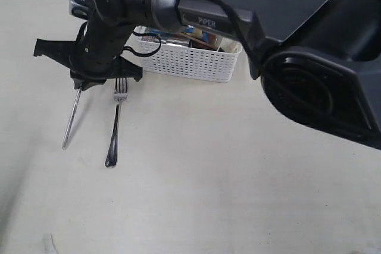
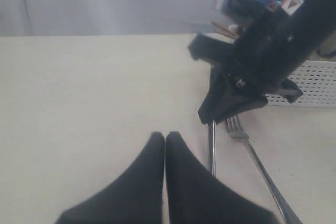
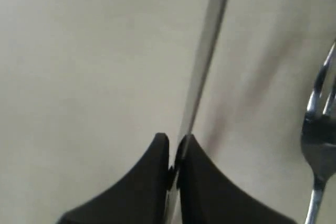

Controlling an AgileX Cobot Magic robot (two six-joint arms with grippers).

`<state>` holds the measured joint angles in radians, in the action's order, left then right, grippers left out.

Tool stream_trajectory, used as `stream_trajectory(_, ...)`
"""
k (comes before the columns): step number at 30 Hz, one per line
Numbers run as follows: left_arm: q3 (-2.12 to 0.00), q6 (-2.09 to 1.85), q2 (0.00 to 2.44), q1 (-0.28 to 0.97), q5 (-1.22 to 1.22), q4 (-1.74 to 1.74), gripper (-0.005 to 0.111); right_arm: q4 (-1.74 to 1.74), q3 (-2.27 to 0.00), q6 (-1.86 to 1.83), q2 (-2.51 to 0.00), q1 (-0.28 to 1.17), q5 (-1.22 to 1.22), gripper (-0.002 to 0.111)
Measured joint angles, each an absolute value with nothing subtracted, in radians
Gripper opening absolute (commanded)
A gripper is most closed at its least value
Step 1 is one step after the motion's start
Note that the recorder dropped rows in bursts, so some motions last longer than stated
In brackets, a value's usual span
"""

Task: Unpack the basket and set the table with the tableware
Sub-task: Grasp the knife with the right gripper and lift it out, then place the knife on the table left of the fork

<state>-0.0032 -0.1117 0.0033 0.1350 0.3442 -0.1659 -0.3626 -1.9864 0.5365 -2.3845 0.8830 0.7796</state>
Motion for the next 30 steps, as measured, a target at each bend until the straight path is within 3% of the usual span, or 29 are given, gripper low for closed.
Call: stream_trajectory(30, -0.003, -0.112, 0.003, 0.135, 0.344, -0.166, 0.000, -0.259, -1.986, 0.668, -2.446, 0.902, 0.845, 0.000)
